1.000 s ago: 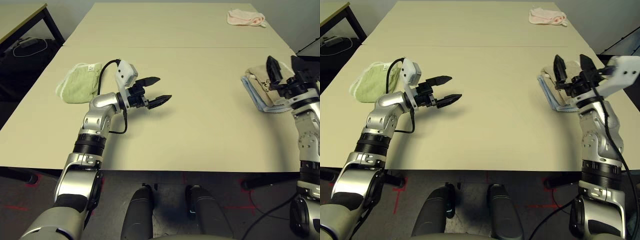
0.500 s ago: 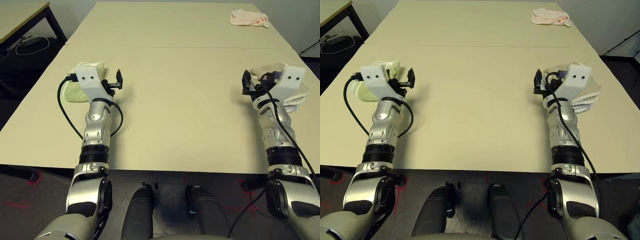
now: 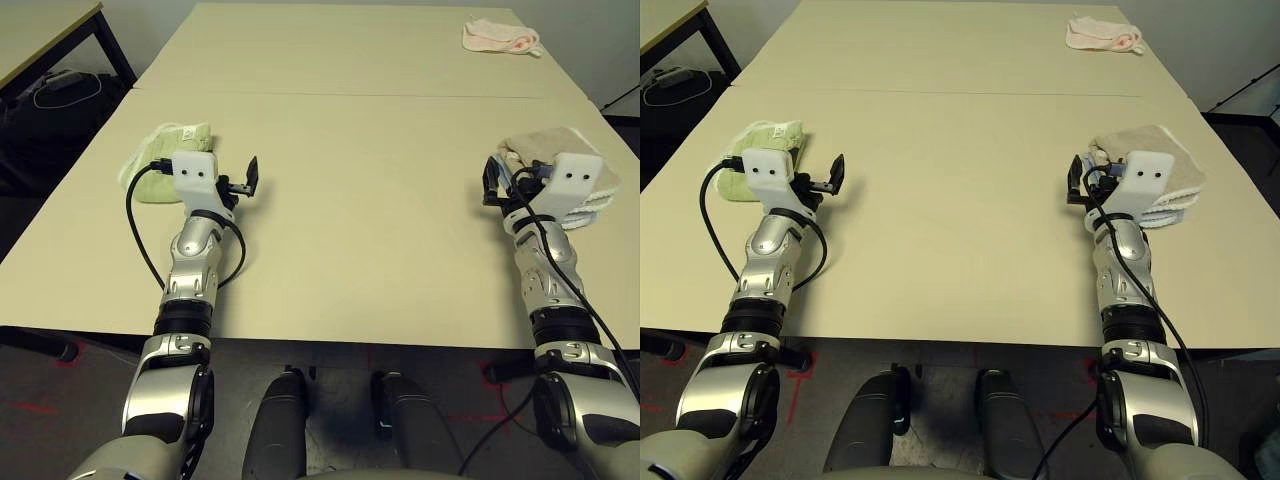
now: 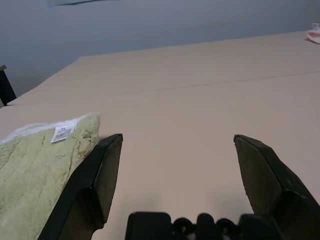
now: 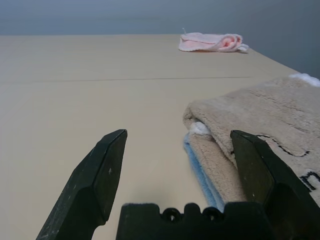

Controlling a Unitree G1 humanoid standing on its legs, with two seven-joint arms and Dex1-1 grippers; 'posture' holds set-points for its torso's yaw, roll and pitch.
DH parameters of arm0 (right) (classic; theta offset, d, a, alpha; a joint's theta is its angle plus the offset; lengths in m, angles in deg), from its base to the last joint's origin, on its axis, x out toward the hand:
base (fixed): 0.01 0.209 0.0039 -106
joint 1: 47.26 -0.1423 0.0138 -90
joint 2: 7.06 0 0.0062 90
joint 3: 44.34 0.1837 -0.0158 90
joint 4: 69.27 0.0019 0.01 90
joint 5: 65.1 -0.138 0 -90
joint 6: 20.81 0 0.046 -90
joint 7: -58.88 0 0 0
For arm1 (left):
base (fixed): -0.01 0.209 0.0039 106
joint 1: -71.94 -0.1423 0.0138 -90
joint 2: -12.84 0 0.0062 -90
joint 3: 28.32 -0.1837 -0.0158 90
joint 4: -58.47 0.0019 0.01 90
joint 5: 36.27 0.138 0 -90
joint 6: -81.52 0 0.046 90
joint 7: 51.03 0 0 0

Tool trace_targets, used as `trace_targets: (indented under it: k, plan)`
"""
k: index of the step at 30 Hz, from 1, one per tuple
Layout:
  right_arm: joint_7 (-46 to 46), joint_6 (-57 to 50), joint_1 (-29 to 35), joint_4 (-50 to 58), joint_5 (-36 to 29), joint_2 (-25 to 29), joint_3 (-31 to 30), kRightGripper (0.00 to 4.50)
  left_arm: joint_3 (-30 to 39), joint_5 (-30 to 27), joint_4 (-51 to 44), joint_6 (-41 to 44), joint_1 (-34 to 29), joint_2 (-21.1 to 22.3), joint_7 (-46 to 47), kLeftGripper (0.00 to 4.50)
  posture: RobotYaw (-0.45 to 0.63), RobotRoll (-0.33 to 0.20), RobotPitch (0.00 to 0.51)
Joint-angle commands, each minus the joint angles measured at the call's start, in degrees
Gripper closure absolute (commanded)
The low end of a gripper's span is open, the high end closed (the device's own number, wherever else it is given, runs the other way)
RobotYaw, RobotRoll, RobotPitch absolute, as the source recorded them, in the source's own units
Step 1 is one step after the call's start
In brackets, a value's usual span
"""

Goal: Fold the towel and set it aside.

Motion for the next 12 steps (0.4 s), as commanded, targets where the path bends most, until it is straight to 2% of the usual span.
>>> trace_targets:
  k: [1, 12]
  plan:
    - [1.3, 0.0, 0.6, 0.2, -0.5, -0.1, -0.2, 0.02, 0.5, -0.4, 0.3, -0.5, -0.9, 0.8, 0.1, 0.0, 0.02, 0.0, 0.133]
    - [1.7, 1.0, 0.2, -0.2, 0.2, -0.4, -0.7, 0.02, 1.3, -0.6, 0.0, -0.7, -1.9, 0.9, 1.1, 0.0, 0.02, 0.0, 0.128]
